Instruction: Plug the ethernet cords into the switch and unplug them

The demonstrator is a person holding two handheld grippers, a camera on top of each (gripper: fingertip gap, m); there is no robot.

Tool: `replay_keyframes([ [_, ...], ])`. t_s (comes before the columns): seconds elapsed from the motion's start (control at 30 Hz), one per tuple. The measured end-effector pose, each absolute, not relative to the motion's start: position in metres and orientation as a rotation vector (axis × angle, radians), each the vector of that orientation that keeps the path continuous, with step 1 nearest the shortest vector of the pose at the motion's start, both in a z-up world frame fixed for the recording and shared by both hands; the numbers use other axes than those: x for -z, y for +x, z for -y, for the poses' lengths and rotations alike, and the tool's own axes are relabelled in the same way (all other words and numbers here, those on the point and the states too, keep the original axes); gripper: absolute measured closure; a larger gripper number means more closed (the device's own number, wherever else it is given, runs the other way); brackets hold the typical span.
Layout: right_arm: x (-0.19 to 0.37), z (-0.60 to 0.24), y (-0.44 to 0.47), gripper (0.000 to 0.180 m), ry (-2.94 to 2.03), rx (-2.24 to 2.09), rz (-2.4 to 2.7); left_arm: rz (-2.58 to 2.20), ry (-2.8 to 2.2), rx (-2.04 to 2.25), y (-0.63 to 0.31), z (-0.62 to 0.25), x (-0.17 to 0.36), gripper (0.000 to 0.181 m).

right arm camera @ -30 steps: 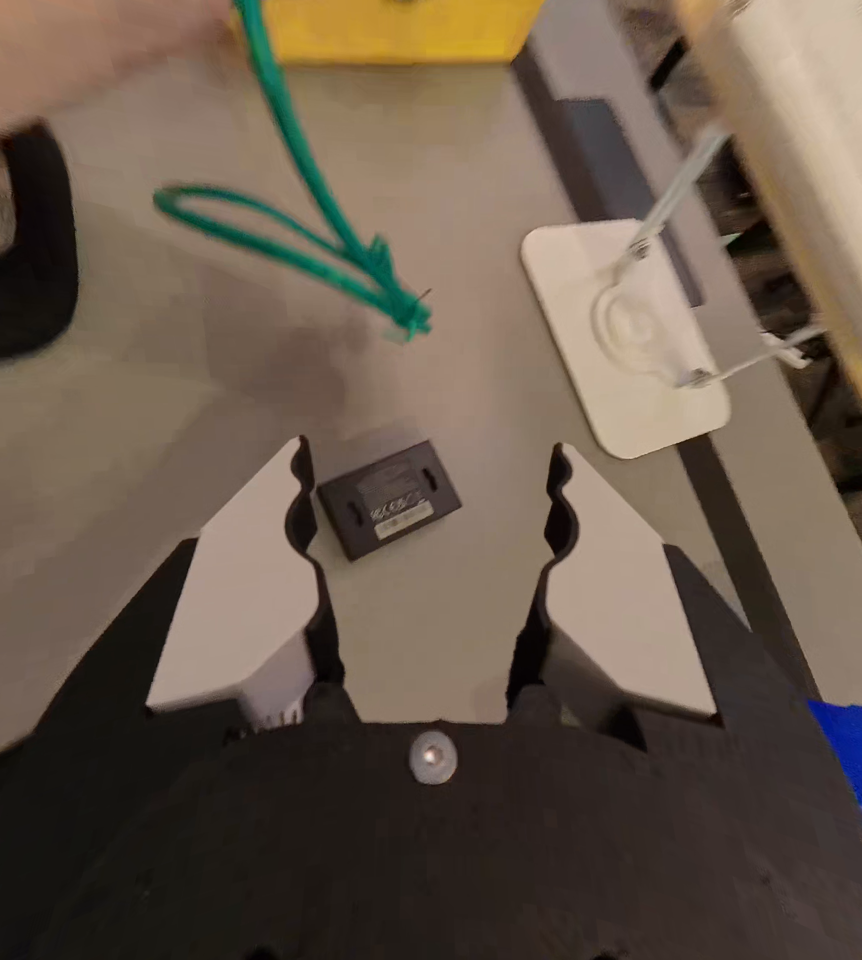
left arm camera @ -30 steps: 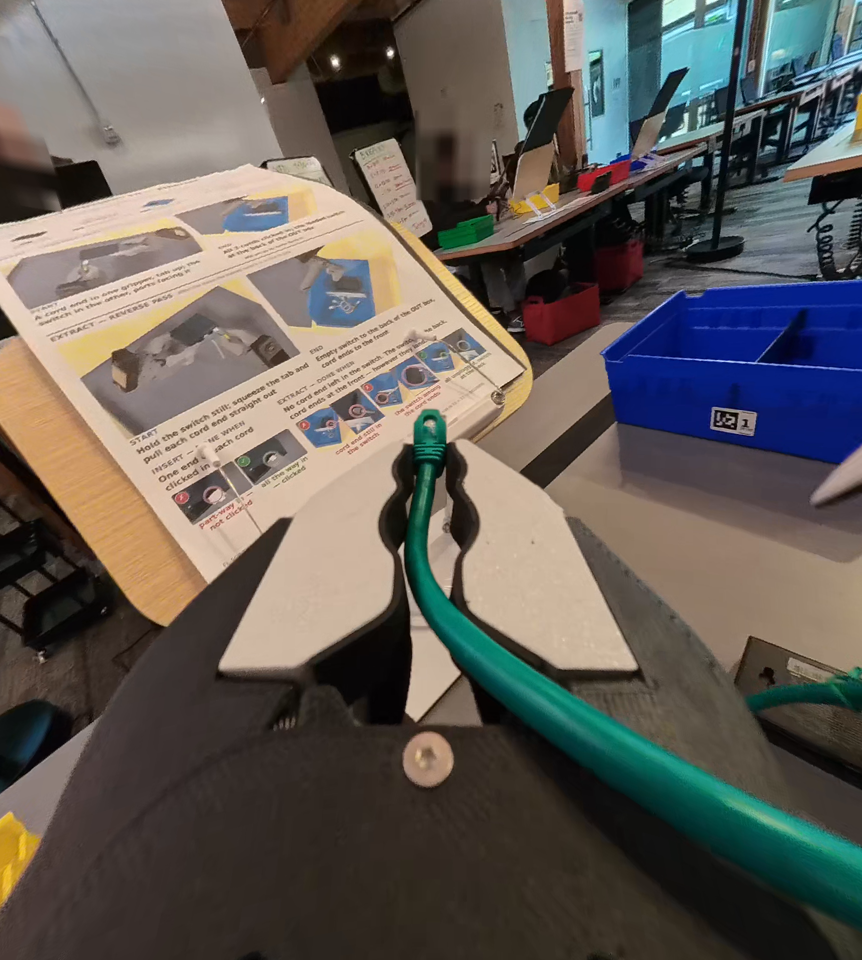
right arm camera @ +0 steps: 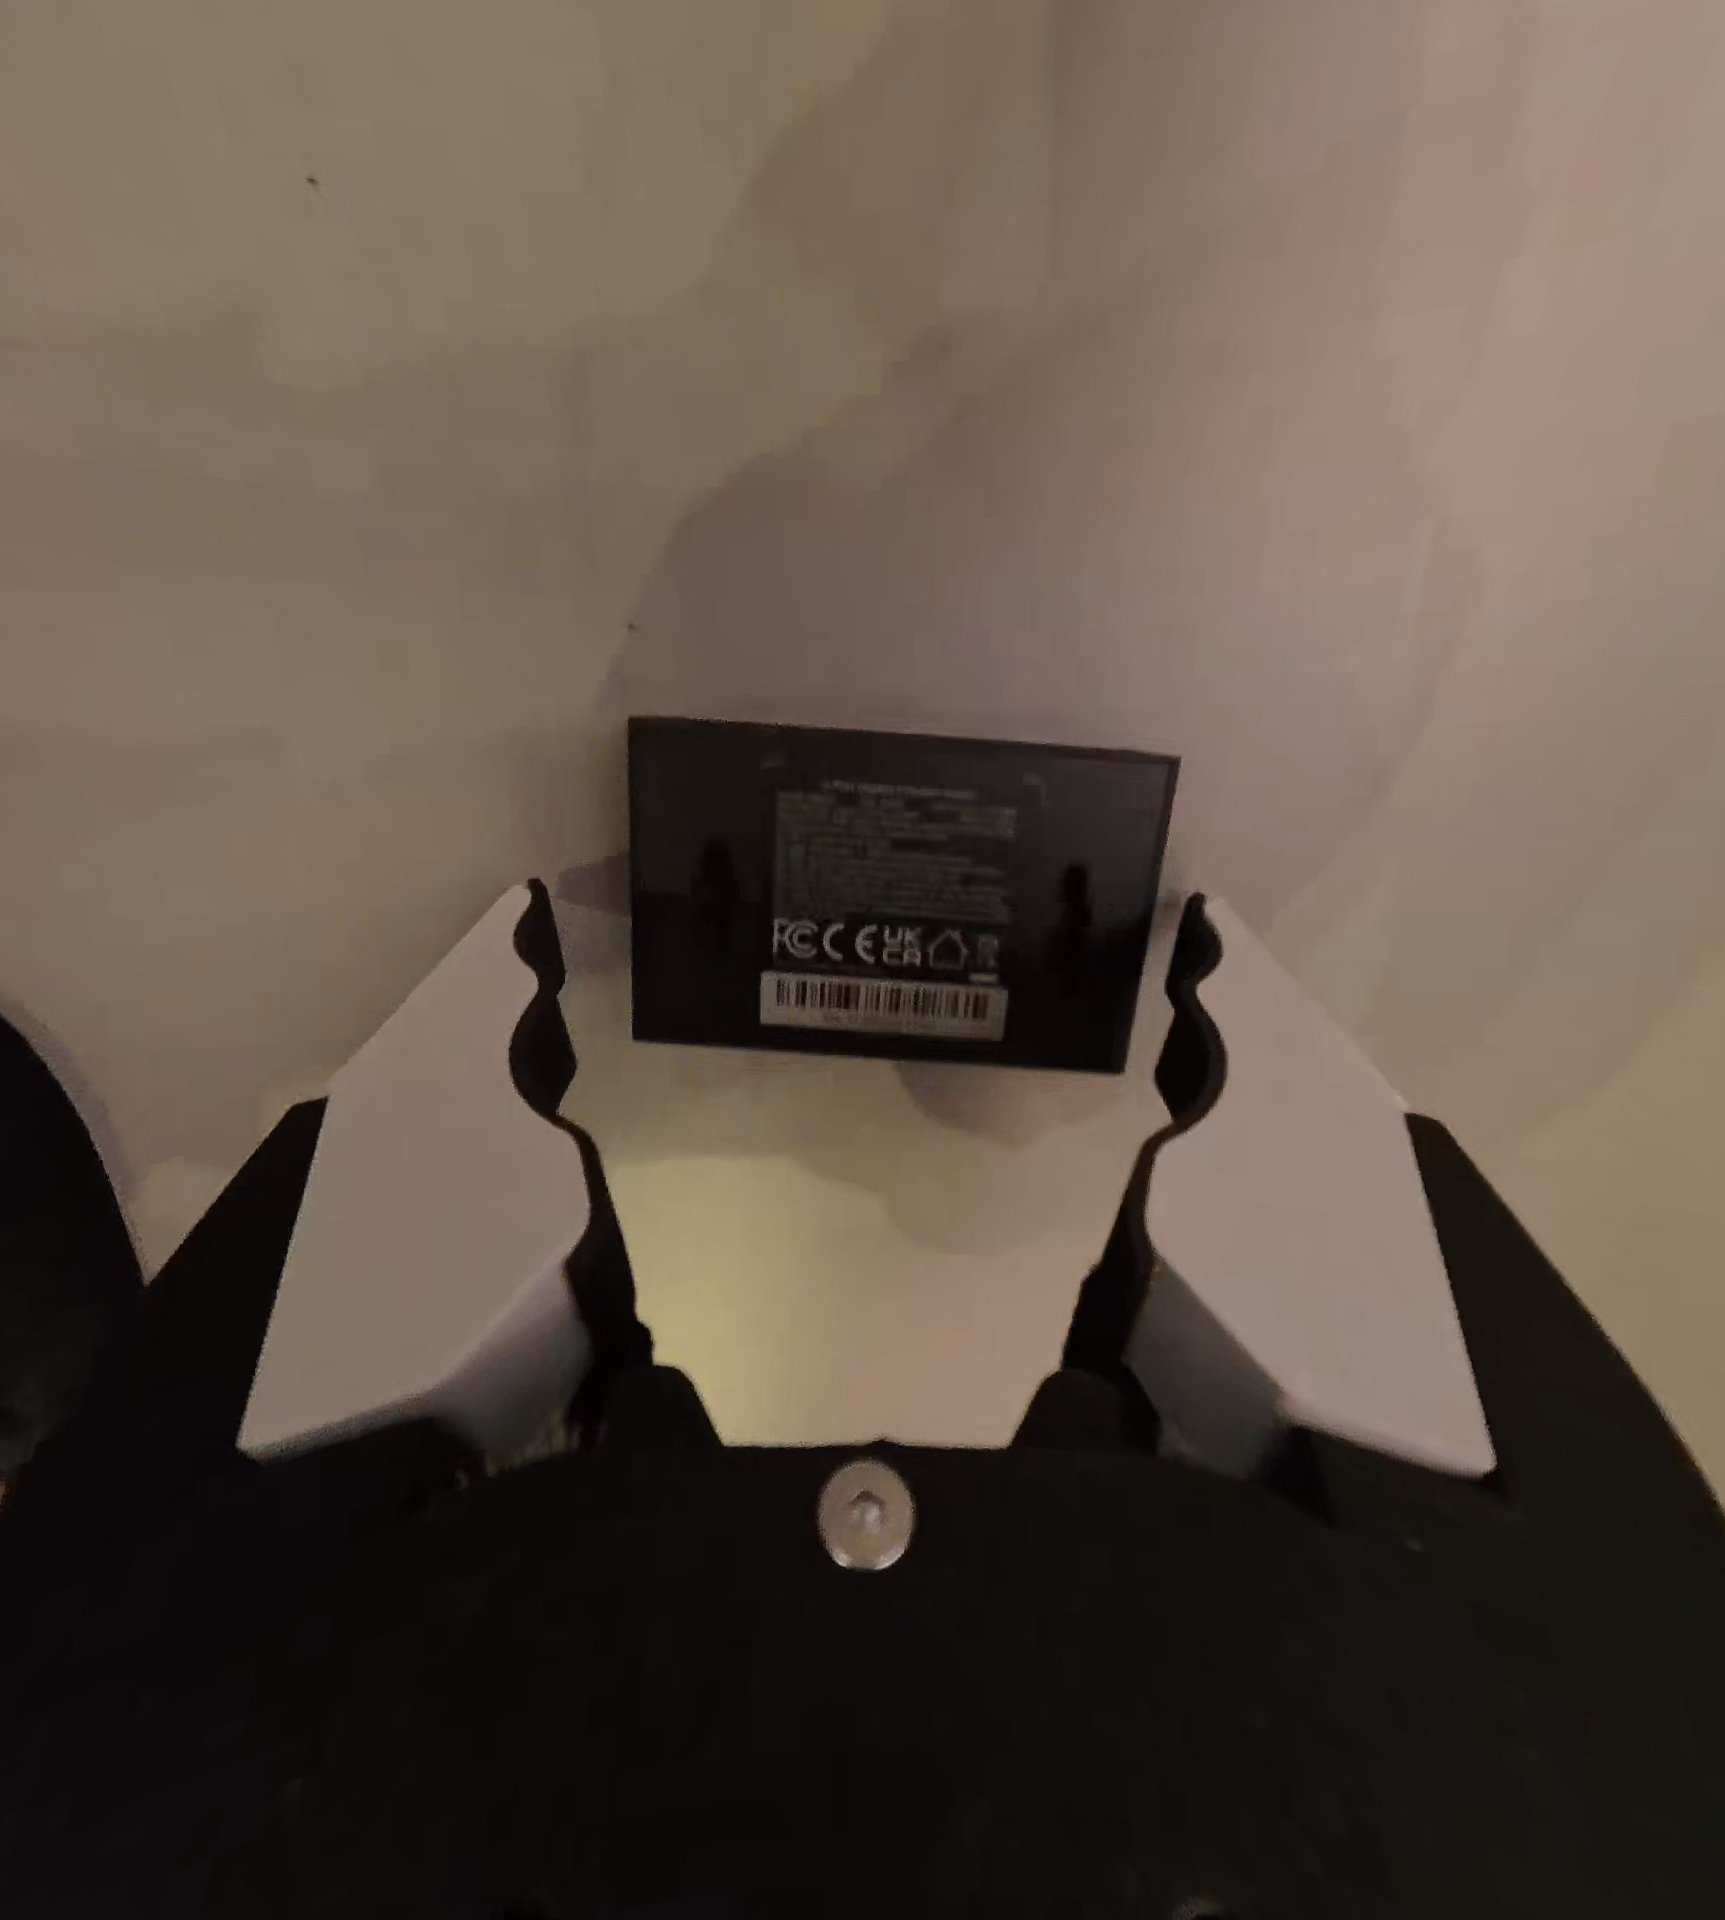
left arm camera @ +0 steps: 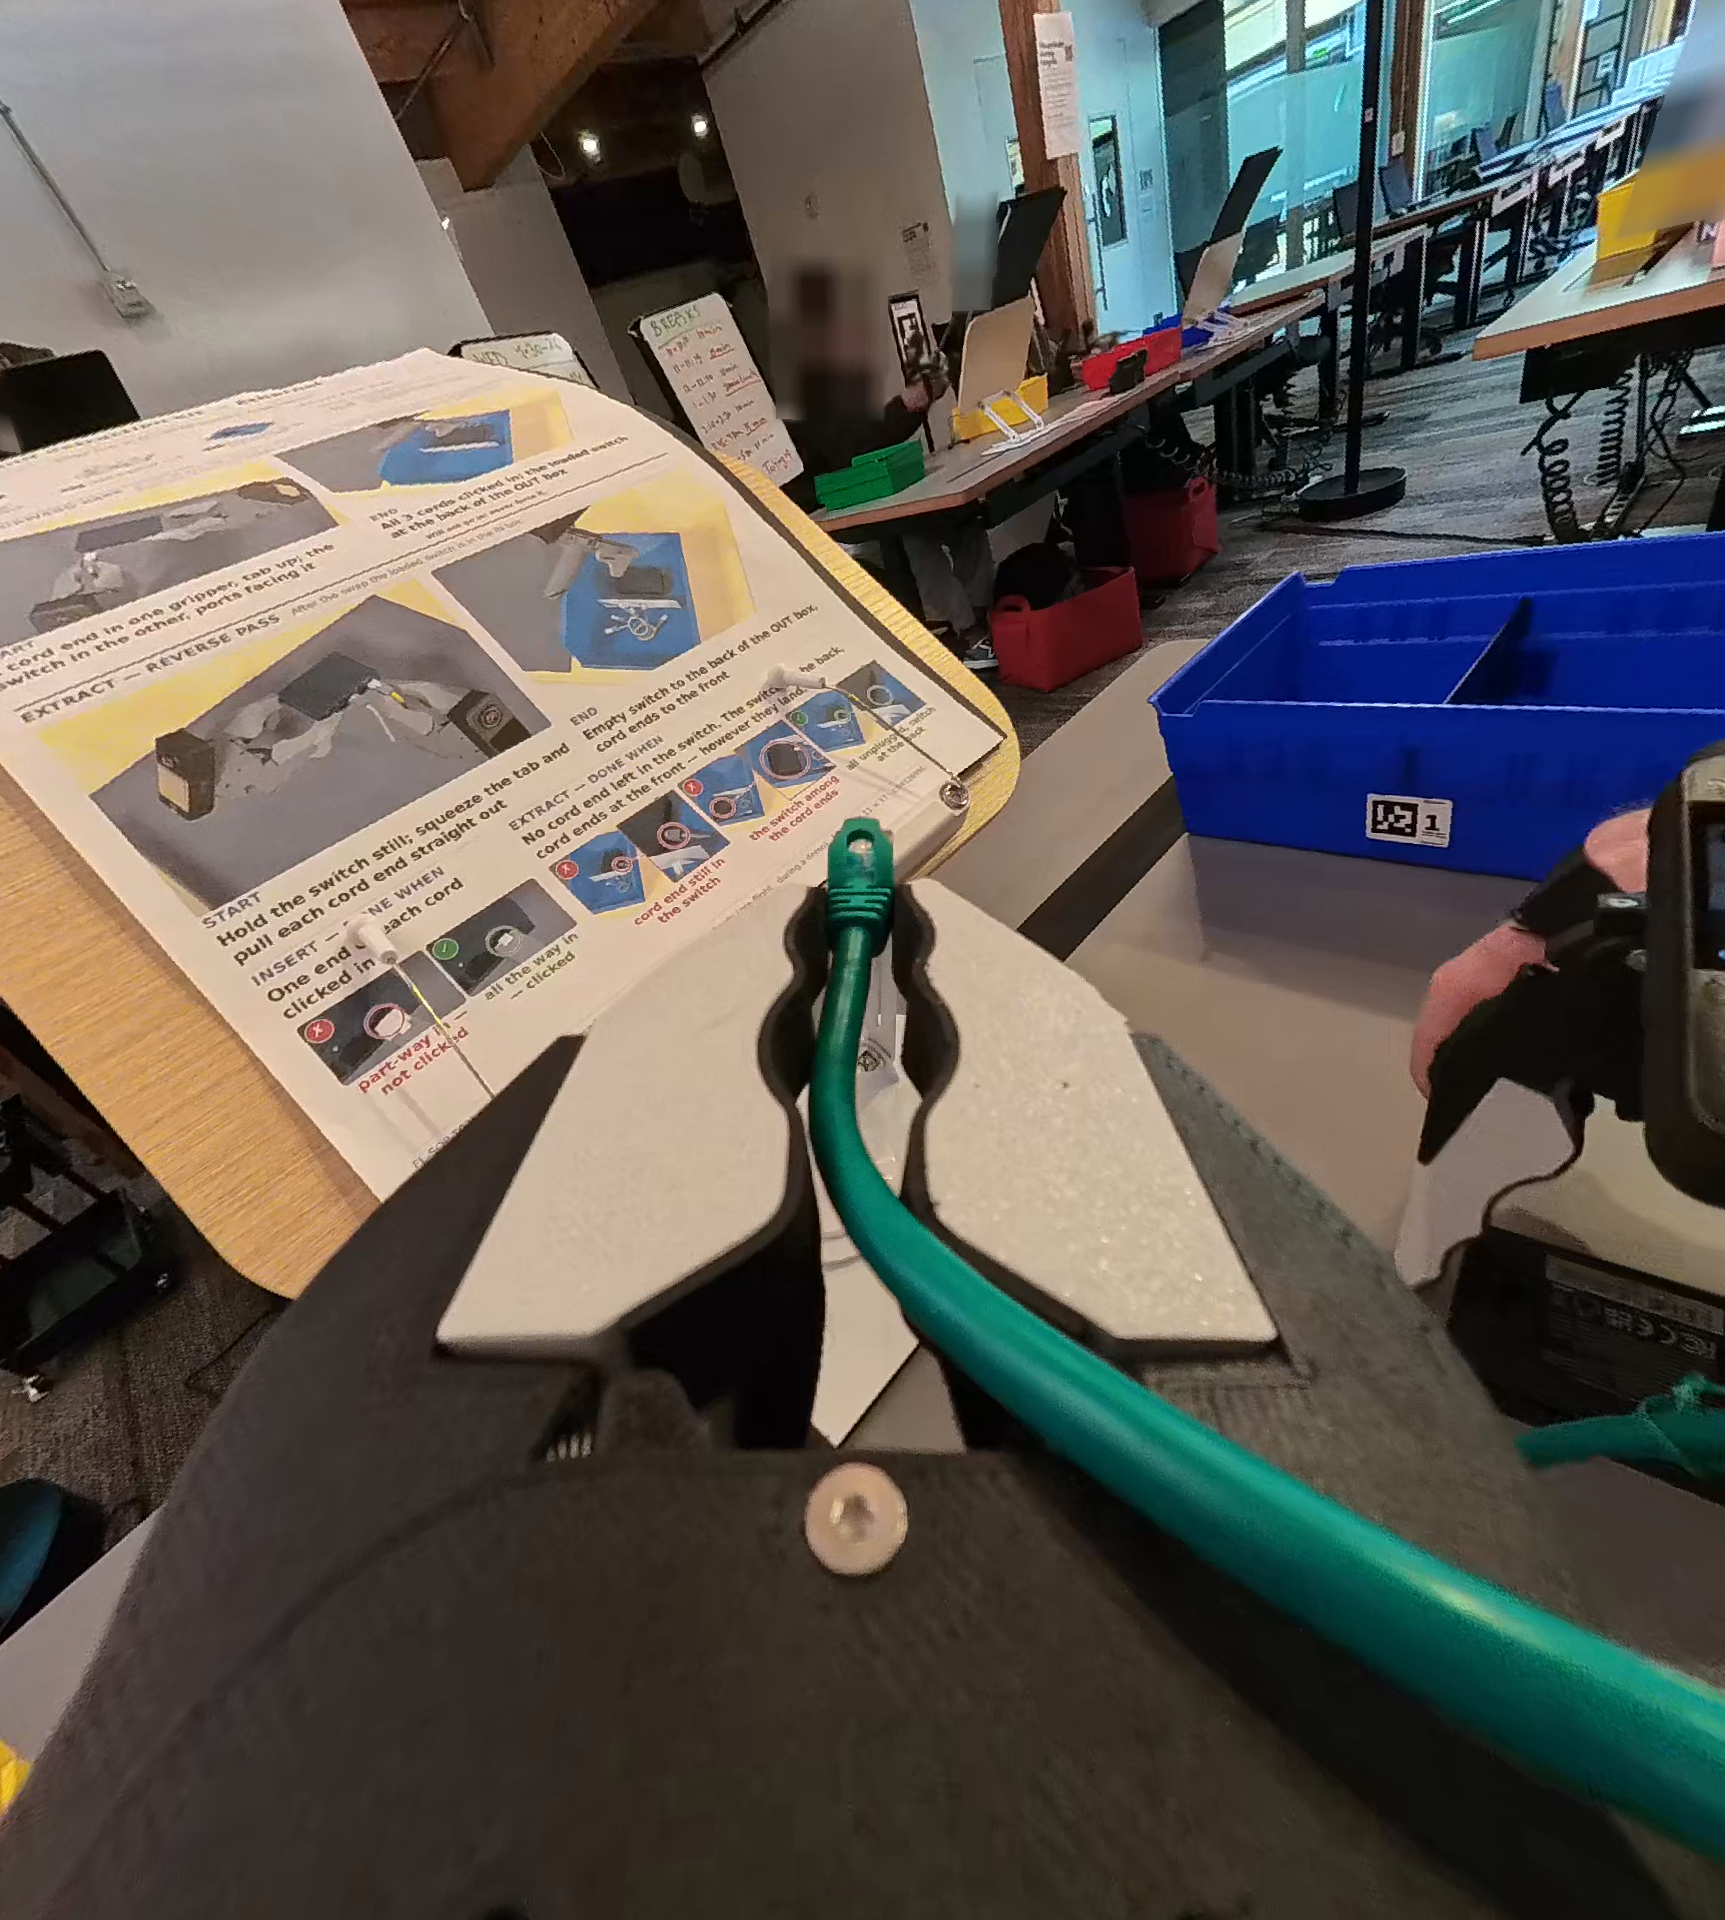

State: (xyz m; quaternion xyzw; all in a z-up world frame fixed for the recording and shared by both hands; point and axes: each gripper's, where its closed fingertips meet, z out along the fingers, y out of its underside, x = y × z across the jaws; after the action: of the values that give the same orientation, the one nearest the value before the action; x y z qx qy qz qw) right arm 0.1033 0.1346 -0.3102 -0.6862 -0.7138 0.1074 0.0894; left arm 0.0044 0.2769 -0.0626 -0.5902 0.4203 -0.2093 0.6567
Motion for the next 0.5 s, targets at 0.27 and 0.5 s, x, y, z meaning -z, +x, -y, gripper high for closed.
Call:
replay_keyframes([
  [0.27,0.3104,-0.1398,0.1054,0.082,-2.003,-0.392,2.031,-0.963,-1.336,0.478,0.0089,-0.2756,0.0651,0.169],
  [0.5,0.3074,-0.1381,0.1039,0.083,-2.026,-0.483,1.973,-0.976,-1.333,0.480,0.0116,-0.2747,0.0670,0.169],
])
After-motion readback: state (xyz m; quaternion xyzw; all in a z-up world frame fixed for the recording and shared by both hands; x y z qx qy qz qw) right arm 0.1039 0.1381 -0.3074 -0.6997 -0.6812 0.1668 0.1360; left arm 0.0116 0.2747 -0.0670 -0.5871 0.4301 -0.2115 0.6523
